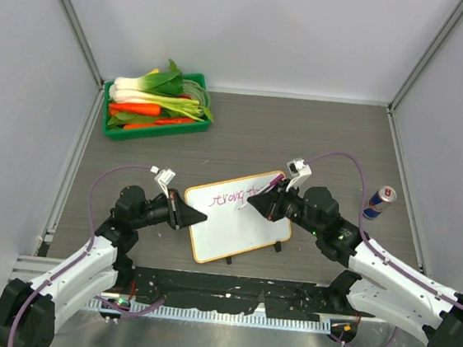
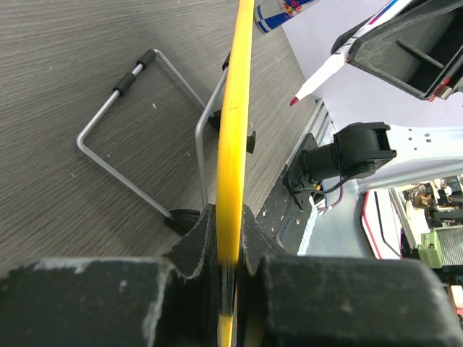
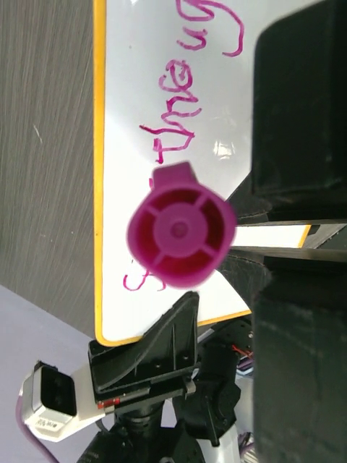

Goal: Write a sentence on the whiteboard
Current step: Adjust the whiteboard marker, then write a sentence on the whiteboard.

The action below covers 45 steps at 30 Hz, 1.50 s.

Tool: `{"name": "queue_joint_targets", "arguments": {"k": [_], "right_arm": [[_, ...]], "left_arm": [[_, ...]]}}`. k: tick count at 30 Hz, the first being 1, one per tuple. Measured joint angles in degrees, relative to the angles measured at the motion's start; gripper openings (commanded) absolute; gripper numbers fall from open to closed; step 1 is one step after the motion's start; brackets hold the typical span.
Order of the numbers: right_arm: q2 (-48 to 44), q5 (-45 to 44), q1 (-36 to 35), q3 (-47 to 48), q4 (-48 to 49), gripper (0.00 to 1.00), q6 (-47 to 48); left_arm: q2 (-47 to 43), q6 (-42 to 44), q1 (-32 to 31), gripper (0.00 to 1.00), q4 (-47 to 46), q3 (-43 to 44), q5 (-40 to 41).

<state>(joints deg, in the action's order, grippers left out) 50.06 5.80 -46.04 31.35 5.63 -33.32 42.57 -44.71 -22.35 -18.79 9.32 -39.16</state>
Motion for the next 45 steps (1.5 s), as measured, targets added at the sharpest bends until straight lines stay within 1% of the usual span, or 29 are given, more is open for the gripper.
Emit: {"name": "queue_joint_targets", "arguments": {"k": [9, 21, 25, 30, 40, 45], "right_arm": [[-2.34, -1.7, 0.02, -0.9, 0.31, 0.01, 1.09], [-2.43, -1.66, 0.02, -0.9, 1.66, 0.01, 3.52], [-2.45, -2.62, -0.94, -1.16, 2.99, 0.01, 4.11], [-1.38, -6.05, -5.73, -1.16, 5.6, 0.01, 5.09], [8.41, -16.5, -19.56, -1.16, 13.64, 0.01, 7.17], [12.04, -22.58, -24.37, -1.16, 16.61, 0.01, 7.87]], "left_arm": [[-0.02, 0.0, 0.04, 0.0, 0.15, -0.02, 0.02], [-0.33, 0.0, 0.04, 0.0, 0.42, -0.02, 0.07], [-0.33, 0.02, 0.04, 0.0, 0.46, -0.02, 0.07], [-0.33, 0.02, 0.04, 0.0, 0.46, -0.02, 0.07], [-0.31, 0.0, 0.04, 0.0, 0.48, -0.02, 0.07], [-0.33, 0.0, 0.04, 0.0, 0.52, -0.02, 0.07]]}}
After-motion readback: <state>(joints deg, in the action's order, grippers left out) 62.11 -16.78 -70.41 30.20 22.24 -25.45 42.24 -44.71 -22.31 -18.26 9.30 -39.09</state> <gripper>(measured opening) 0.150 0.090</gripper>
